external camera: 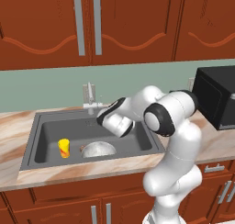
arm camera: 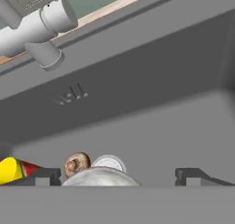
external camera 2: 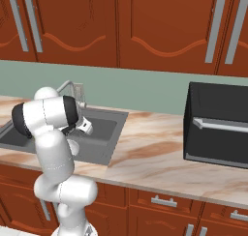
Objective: Pick the cup and bowl and place them in the sink. Then turn on the water.
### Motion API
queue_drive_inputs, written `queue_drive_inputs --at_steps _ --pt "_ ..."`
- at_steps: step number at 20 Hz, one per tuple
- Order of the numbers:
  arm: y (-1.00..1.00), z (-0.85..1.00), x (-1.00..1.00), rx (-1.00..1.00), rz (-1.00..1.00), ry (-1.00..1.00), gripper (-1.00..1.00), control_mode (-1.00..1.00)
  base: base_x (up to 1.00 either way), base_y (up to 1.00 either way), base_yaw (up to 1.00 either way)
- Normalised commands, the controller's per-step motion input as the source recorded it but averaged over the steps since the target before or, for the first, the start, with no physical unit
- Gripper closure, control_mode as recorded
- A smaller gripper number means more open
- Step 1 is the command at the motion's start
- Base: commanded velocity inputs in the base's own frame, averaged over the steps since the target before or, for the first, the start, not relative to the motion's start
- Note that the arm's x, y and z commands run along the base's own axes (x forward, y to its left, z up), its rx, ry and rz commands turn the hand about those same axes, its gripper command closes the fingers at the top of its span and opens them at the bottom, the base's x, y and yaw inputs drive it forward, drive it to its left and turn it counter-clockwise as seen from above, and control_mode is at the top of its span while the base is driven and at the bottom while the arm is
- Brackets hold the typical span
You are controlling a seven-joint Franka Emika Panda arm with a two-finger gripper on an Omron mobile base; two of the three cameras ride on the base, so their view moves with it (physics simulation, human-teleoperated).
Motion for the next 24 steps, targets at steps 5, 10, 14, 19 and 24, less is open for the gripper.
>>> queue_drive_inputs --at_steps 5,10,14,19,24 --pt "-0.15 0.15 0.00 0.00 0.00 -0.12 -1.00 -1.00 0.00 0.00 0.00" --pt "-0.12 0.02 0.00 0.00 0.00 -0.12 -1.00 -1.00 0.00 0.00 0.00" --pt "0.00 0.15 0.00 0.00 0.00 -0.08 -1.00 -1.00 0.00 0.00 0.00" --pt "0.00 0.13 0.00 0.00 0.00 -0.06 -1.00 -1.00 0.00 0.00 0.00" --pt "-0.01 0.20 0.02 0.00 0.00 -0.12 -1.00 -1.00 0.00 0.00 0.00"
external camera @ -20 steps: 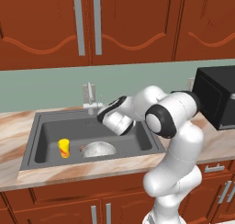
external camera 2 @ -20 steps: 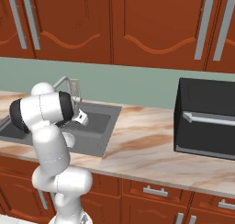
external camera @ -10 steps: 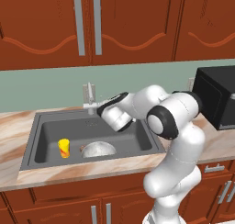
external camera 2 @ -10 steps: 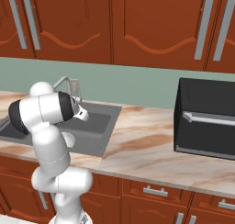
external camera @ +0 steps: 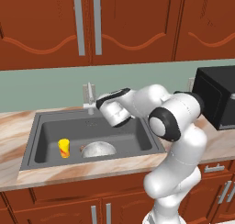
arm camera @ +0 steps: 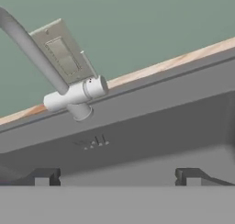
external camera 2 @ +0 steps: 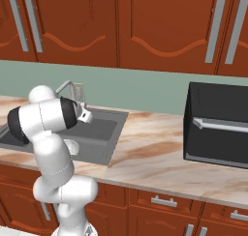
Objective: Pick the cup and bowl and place them in the sink. Then turn on the water.
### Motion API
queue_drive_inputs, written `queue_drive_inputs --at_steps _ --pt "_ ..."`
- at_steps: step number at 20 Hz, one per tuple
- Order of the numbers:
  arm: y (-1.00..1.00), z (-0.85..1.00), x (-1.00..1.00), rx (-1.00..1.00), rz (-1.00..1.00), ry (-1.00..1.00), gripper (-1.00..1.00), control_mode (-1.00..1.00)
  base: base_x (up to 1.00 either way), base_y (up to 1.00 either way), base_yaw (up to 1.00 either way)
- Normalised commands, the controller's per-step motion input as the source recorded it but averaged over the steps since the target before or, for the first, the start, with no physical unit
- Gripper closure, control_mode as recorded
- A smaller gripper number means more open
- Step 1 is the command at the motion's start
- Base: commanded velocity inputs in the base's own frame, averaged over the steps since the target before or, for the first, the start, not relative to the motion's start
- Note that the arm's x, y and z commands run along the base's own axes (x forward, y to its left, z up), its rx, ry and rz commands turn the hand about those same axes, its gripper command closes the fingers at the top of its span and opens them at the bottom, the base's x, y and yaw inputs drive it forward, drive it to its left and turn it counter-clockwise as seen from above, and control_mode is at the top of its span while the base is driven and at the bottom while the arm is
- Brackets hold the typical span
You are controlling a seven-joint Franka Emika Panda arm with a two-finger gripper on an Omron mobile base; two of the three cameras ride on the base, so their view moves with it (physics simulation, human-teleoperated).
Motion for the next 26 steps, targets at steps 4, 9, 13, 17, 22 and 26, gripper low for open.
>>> queue_drive_inputs --at_steps 4,9,13,17,22,26 --pt "-0.02 0.02 0.16 0.00 0.00 -0.14 -1.00 -1.00 0.00 0.00 0.00" --pt "0.00 0.00 0.44 -0.02 0.00 -0.10 -1.00 -1.00 0.00 0.00 0.00" --pt "0.00 0.00 0.48 -0.06 0.00 -0.07 -1.00 -1.00 0.00 0.00 0.00" --pt "0.00 0.00 0.27 -0.11 0.00 -0.08 -1.00 -1.00 0.00 0.00 0.00" --pt "0.00 0.00 0.00 -0.14 0.00 -0.05 -1.00 -1.00 0.00 0.00 0.00" --pt "0.00 0.00 0.00 -0.13 0.00 -0.05 -1.00 -1.00 0.00 0.00 0.00"
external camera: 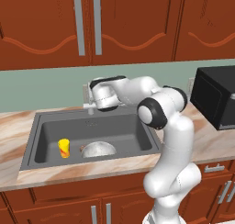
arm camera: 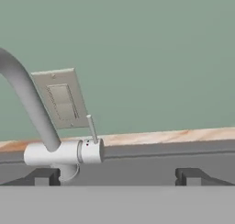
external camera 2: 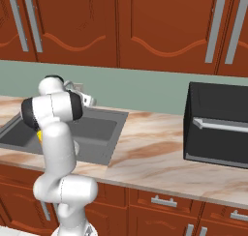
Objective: Pick the cup and bowl and place them in the sink. Then turn on the water.
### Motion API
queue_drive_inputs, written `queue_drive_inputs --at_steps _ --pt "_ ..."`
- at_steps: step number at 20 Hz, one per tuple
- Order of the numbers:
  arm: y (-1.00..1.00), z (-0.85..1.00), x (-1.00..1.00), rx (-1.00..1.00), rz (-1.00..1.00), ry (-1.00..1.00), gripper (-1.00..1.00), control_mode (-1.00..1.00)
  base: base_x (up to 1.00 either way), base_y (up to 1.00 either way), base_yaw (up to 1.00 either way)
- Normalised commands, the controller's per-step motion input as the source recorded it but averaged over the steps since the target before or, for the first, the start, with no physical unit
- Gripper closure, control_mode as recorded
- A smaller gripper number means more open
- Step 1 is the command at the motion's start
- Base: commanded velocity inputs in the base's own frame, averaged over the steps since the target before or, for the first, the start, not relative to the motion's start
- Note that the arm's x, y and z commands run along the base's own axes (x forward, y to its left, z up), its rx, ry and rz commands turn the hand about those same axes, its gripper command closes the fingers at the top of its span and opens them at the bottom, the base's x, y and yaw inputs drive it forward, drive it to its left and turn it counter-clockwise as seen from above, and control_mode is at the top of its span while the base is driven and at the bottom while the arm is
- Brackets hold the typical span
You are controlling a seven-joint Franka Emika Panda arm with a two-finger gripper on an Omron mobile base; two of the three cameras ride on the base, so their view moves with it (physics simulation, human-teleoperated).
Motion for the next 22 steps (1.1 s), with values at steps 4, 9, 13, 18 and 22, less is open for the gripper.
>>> queue_drive_inputs --at_steps 4,9,13,18,22 --pt "0.00 0.00 0.05 -0.05 0.00 -0.09 -1.00 -1.00 0.00 0.00 0.00" --pt "0.00 0.00 0.11 0.00 0.00 -0.16 -1.00 -1.00 0.00 0.00 0.00" --pt "0.00 -0.12 0.01 0.00 0.00 -0.17 -1.00 -1.00 0.00 0.00 0.00" --pt "0.00 -0.35 0.01 0.00 0.00 -0.17 -1.00 -1.00 0.00 0.00 0.00" --pt "0.00 -0.36 0.02 0.00 0.00 -0.17 -1.00 -1.00 0.00 0.00 0.00"
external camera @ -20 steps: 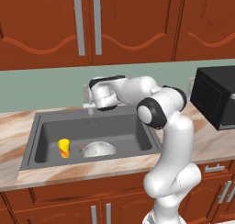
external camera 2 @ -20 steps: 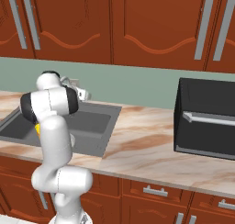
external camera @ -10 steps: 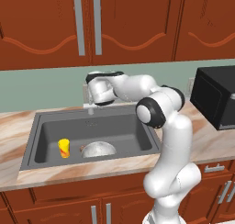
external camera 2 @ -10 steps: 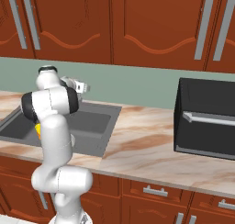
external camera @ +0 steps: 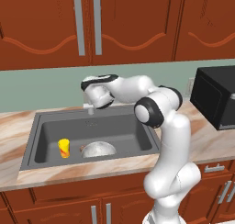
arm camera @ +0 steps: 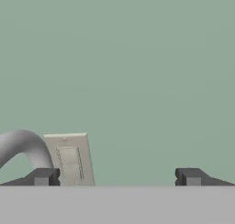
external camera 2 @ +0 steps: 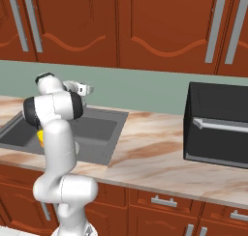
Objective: Pick the cup and bowl and place them in the sink. Then turn on the water.
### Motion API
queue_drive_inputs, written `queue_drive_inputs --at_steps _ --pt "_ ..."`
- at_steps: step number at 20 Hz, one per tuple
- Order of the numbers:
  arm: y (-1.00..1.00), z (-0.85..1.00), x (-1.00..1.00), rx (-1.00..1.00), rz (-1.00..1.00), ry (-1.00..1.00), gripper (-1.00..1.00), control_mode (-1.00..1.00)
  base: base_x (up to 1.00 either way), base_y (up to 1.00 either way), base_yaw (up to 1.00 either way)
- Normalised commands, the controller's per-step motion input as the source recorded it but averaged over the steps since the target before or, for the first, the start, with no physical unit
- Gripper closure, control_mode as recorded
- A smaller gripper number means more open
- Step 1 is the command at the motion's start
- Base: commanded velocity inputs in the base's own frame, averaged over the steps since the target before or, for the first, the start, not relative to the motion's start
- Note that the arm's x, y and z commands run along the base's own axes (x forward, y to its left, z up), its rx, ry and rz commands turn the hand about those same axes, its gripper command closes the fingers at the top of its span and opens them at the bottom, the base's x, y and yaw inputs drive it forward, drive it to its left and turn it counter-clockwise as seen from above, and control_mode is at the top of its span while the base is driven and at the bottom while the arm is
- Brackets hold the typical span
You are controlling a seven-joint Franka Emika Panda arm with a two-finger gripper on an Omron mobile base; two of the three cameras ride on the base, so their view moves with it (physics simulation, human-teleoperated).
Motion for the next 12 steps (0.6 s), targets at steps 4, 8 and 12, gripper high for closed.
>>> queue_drive_inputs --at_steps 4,8,12 --pt "0.00 -0.05 0.00 0.00 0.00 -0.06 -1.00 -1.00 0.00 0.00 0.00" --pt "0.00 0.00 0.00 0.00 0.00 0.00 -1.00 -1.00 0.00 0.00 0.00" --pt "0.00 -0.04 0.00 0.00 0.00 0.00 -1.00 -1.00 0.00 0.00 0.00"
